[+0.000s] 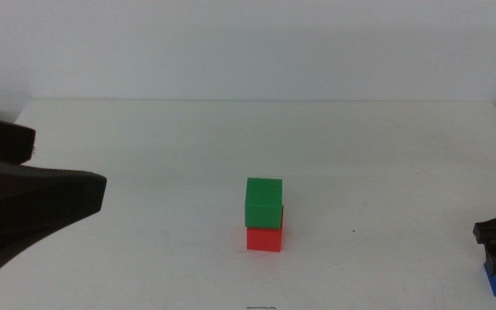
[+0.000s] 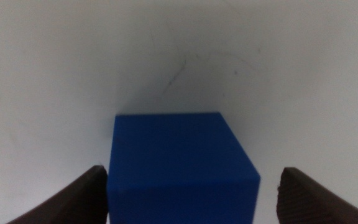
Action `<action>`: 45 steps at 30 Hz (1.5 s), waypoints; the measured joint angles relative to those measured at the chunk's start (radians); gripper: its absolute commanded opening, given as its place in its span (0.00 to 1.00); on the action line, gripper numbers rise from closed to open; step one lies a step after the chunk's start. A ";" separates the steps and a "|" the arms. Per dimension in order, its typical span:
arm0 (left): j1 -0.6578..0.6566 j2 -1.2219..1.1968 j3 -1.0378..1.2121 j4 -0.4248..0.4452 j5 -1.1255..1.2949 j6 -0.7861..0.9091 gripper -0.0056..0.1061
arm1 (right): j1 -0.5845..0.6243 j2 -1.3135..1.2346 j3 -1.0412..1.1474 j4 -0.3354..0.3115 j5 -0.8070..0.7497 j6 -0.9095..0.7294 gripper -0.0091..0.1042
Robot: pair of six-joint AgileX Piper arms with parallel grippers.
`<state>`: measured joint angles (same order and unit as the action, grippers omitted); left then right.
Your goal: Stack red cubes first, then green, then blue cubes in a specific spot.
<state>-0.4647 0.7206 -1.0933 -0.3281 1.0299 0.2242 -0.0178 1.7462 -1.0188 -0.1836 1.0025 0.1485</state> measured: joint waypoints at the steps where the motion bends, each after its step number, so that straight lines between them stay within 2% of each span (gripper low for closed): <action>1: 0.000 0.000 0.000 0.000 0.000 0.000 0.89 | 0.000 0.007 0.000 -0.001 -0.006 0.000 0.55; 4: 0.000 0.000 0.000 0.000 0.000 0.000 0.89 | 0.000 0.015 -0.004 -0.001 -0.007 0.009 0.15; 5: 0.000 0.000 0.000 0.000 0.000 0.000 0.89 | 0.000 0.012 -0.006 -0.001 0.002 0.020 0.07; 9: 0.000 0.000 0.000 0.000 0.000 0.000 0.89 | 0.054 -0.053 -0.028 -0.022 0.069 0.059 0.07; 13: 0.000 0.000 0.000 0.000 0.000 0.000 0.89 | 0.190 -0.140 -0.195 -0.027 0.191 0.198 0.07; 16: 0.000 0.000 0.000 0.000 0.000 0.000 0.89 | 0.318 -0.147 -0.352 0.001 0.209 0.301 0.07; 21: 0.000 0.000 0.000 0.000 0.000 0.000 0.89 | 0.552 -0.045 -0.559 0.066 0.220 0.402 0.07; 27: 0.000 0.000 0.000 0.000 0.000 0.000 0.89 | 0.731 0.144 -0.778 0.082 0.225 0.470 0.07; 32: 0.000 0.000 0.000 0.000 0.000 0.000 0.89 | 0.774 0.232 -0.863 0.082 0.225 0.510 0.07; 45: 0.000 0.000 0.000 0.000 0.000 0.000 0.89 | 0.776 0.242 -0.871 0.037 0.234 0.568 0.07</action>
<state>-0.4647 0.7206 -1.0933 -0.3281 1.0299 0.2242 0.7577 1.9885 -1.8897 -0.1469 1.2362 0.7168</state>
